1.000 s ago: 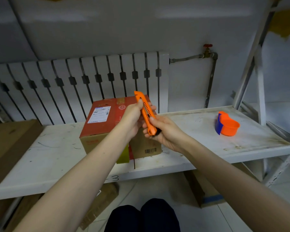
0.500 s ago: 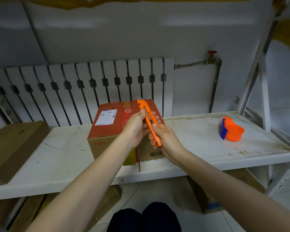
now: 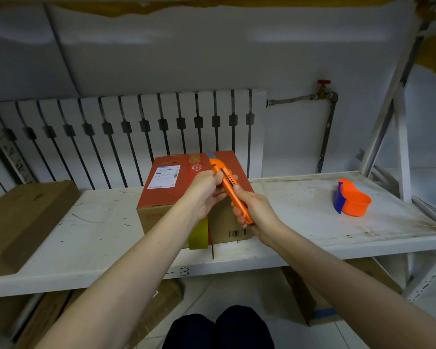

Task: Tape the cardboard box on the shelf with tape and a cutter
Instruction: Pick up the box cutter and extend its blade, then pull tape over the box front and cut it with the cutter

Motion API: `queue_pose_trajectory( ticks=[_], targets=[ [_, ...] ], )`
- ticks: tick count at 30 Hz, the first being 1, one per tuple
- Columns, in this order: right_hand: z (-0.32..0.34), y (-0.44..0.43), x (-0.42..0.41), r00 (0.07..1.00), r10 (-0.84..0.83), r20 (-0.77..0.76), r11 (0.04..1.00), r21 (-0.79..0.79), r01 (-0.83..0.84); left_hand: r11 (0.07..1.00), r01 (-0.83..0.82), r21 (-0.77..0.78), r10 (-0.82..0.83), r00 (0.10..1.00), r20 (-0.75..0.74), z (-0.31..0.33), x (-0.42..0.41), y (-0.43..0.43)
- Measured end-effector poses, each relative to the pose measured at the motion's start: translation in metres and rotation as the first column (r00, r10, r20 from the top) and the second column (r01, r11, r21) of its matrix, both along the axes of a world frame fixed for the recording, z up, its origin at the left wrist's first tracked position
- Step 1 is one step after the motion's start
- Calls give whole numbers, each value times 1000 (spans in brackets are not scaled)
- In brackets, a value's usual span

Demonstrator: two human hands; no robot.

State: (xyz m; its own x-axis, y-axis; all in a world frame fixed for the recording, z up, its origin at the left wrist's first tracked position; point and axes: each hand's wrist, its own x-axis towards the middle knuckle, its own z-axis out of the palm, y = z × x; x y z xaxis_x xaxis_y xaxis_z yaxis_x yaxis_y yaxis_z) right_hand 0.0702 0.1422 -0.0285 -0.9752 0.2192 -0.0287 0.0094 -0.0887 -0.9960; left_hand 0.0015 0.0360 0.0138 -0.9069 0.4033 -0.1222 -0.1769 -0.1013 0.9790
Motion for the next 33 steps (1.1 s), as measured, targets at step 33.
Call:
queue_pose_trajectory(
  ticks=[33],
  targets=[
    [12,-26,-77,952,271,141,351,907,-234,845,-348,-407,309,938,-160,-90,24,-45]
  ],
)
